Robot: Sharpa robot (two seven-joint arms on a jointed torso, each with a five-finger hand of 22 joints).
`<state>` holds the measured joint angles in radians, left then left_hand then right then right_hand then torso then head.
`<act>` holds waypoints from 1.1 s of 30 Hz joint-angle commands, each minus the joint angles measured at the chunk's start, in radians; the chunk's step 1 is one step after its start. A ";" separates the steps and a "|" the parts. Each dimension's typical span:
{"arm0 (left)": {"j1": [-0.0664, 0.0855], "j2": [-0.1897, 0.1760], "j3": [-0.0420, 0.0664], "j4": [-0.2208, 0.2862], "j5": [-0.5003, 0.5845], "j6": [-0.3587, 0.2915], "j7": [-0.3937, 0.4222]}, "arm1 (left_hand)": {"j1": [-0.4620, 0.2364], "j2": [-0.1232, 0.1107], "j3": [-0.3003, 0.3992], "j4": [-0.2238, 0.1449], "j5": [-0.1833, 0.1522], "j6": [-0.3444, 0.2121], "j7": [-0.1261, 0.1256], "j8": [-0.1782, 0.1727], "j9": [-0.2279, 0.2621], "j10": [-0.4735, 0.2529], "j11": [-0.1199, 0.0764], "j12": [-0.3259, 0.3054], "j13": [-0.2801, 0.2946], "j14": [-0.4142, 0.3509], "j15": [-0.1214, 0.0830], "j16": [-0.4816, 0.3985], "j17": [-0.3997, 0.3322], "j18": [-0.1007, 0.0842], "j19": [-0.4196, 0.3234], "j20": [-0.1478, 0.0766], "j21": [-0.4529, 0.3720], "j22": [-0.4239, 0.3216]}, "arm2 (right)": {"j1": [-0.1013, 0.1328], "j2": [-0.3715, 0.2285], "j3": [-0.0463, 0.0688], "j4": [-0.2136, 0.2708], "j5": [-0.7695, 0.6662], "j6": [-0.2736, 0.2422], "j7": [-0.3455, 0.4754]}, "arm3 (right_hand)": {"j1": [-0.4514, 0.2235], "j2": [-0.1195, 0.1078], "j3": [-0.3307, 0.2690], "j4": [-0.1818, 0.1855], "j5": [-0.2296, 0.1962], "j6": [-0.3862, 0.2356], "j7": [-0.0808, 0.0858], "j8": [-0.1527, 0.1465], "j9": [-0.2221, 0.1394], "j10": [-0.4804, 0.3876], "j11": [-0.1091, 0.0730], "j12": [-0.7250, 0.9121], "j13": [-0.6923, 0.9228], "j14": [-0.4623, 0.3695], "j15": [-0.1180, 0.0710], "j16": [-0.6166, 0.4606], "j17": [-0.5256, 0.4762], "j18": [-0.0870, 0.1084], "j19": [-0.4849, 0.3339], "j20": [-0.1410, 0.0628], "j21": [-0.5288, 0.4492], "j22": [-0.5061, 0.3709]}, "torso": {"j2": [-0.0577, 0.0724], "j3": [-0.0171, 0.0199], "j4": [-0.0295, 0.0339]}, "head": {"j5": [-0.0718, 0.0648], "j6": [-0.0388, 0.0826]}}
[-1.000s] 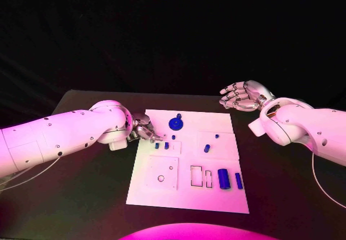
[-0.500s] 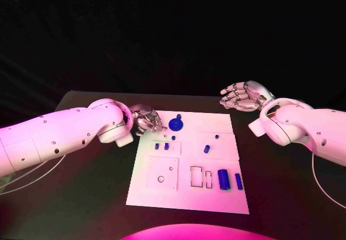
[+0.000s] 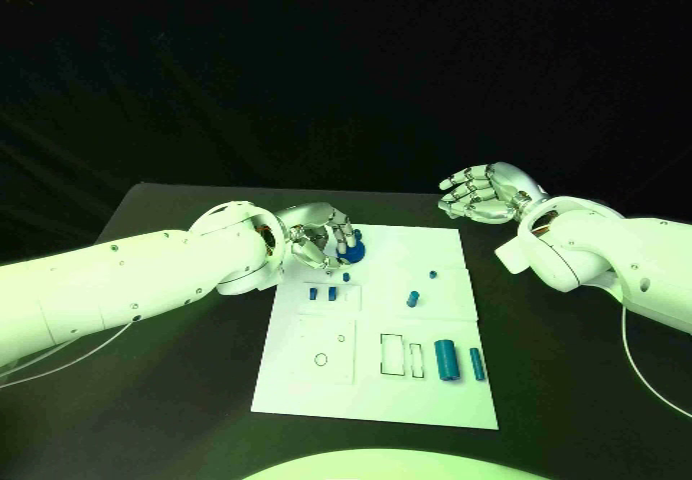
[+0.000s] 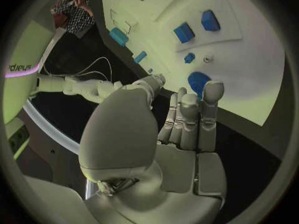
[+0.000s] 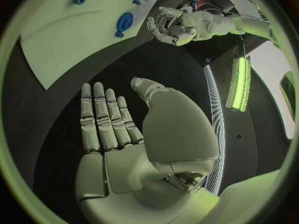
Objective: Assemble the parts on the task board
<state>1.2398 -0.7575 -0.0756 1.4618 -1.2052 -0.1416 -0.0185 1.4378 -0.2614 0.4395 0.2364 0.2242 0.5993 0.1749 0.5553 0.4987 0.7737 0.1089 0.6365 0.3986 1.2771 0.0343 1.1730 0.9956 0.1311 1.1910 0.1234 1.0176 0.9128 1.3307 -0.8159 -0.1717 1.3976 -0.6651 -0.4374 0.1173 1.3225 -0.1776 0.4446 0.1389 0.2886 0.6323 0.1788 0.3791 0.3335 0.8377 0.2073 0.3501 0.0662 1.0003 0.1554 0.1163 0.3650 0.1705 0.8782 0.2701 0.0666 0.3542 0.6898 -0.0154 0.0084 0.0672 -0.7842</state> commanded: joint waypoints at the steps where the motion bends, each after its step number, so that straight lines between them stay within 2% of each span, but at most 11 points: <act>1: -0.003 0.016 -0.005 -0.012 -0.232 -0.015 0.085 | 0.006 -0.008 -0.017 0.002 -0.004 0.019 0.008 -0.012 -0.025 -0.003 0.005 -0.021 -0.026 0.001 0.003 0.006 -0.001 0.009 0.010 0.005 0.014 0.018 | 0.000 0.001 0.000 0.000 -0.001 0.007 0.013 | -0.006 0.001 -0.001 -0.009 0.005 0.009 0.097 -0.001 -0.002 0.006 0.004 -0.003 -0.001 0.006 0.004 -0.002 -0.002 0.011 -0.004 -0.002 -0.004 -0.004 | 0.000 0.0002 -0.0010 | 0.001 0.000; 6: -0.008 0.042 -0.013 -0.033 -0.320 0.029 0.075 | 0.014 -0.004 -0.036 0.004 -0.002 0.061 0.009 -0.024 -0.061 0.006 0.011 -0.049 -0.063 0.014 0.008 0.026 0.004 0.003 0.033 0.009 0.046 0.054 | 0.000 0.001 0.000 0.000 -0.001 0.006 0.013 | -0.006 0.001 -0.001 -0.009 0.005 0.009 0.097 -0.001 -0.002 0.006 0.004 -0.003 -0.001 0.006 0.004 -0.002 -0.002 0.011 -0.004 -0.002 -0.004 -0.004 | 0.001 -0.0001 -0.0003 | 0.000 -0.001; 13: -0.012 0.070 -0.017 -0.066 -0.366 0.061 0.059 | 0.020 0.001 -0.041 0.006 -0.001 0.078 0.009 -0.033 -0.077 0.015 0.012 -0.061 -0.080 0.023 0.009 0.040 0.013 -0.002 0.047 0.010 0.068 0.080 | 0.000 0.002 0.000 0.001 -0.001 0.006 0.012 | -0.006 0.001 -0.001 -0.009 0.005 0.009 0.097 -0.001 -0.002 0.006 0.004 -0.003 -0.001 0.006 0.004 -0.002 -0.002 0.011 -0.004 -0.002 -0.004 -0.004 | 0.001 -0.0008 -0.0008 | -0.001 -0.003; 20: -0.013 0.091 -0.018 -0.088 -0.380 0.089 0.060 | 0.011 -0.001 -0.059 0.017 -0.004 0.097 0.007 -0.042 -0.094 0.025 0.011 -0.070 -0.096 0.027 0.009 0.051 0.016 -0.006 0.057 0.011 0.087 0.102 | 0.000 0.002 0.000 0.001 -0.001 0.005 0.012 | -0.006 0.001 -0.001 -0.010 0.005 0.010 0.098 -0.002 -0.002 0.006 0.004 -0.003 -0.001 0.007 0.004 -0.003 -0.003 0.011 -0.004 -0.001 -0.004 -0.006 | 0.001 -0.0006 -0.0006 | -0.003 -0.006; 24: -0.015 0.101 -0.018 -0.097 -0.382 0.091 0.057 | 0.020 0.007 -0.060 0.017 -0.003 0.111 0.005 -0.047 -0.103 0.036 0.010 -0.073 -0.105 0.034 0.008 0.065 0.026 -0.009 0.065 0.010 0.102 0.118 | 0.000 0.002 0.000 0.002 -0.001 0.004 0.012 | -0.006 0.001 -0.001 -0.010 0.005 0.010 0.098 -0.002 -0.002 0.006 0.004 -0.003 -0.001 0.007 0.004 -0.003 -0.003 0.011 -0.004 -0.001 -0.004 -0.006 | 0.001 0.0001 -0.0005 | -0.001 -0.009; 33: -0.016 0.107 -0.018 -0.110 -0.383 0.096 0.053 | 0.059 0.023 -0.014 0.008 0.001 0.151 -0.001 -0.070 -0.133 0.071 0.006 -0.090 -0.135 0.044 0.004 0.089 0.035 -0.015 0.080 0.007 0.136 0.156 | 0.000 0.001 0.000 0.003 -0.001 0.003 0.011 | -0.006 0.001 -0.001 -0.010 0.005 0.010 0.098 -0.002 -0.002 0.006 0.004 -0.003 -0.001 0.007 0.004 -0.003 -0.003 0.011 -0.004 -0.001 -0.004 -0.006 | 0.001 0.0004 -0.0003 | 0.000 -0.010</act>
<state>1.2249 -0.6528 -0.0943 1.3513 -1.5754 -0.0661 0.0300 1.4925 -0.2384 0.4228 0.2442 0.2242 0.7483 0.1732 0.4886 0.3672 0.8410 0.1144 0.5483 0.2647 1.3133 0.0377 1.2593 1.0309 0.1311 1.2651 0.1322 1.1515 1.0682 1.3307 -0.8149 -0.1717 1.3989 -0.6639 -0.4383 0.1172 1.3225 -0.1777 0.4446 0.1336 0.2886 0.6356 0.1755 0.3791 0.3322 0.8414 0.2109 0.3501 0.0663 1.0039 0.1589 0.1164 0.3627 0.1704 0.8783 0.2701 0.0666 0.3478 0.6907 -0.0153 0.0078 0.0656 -0.7940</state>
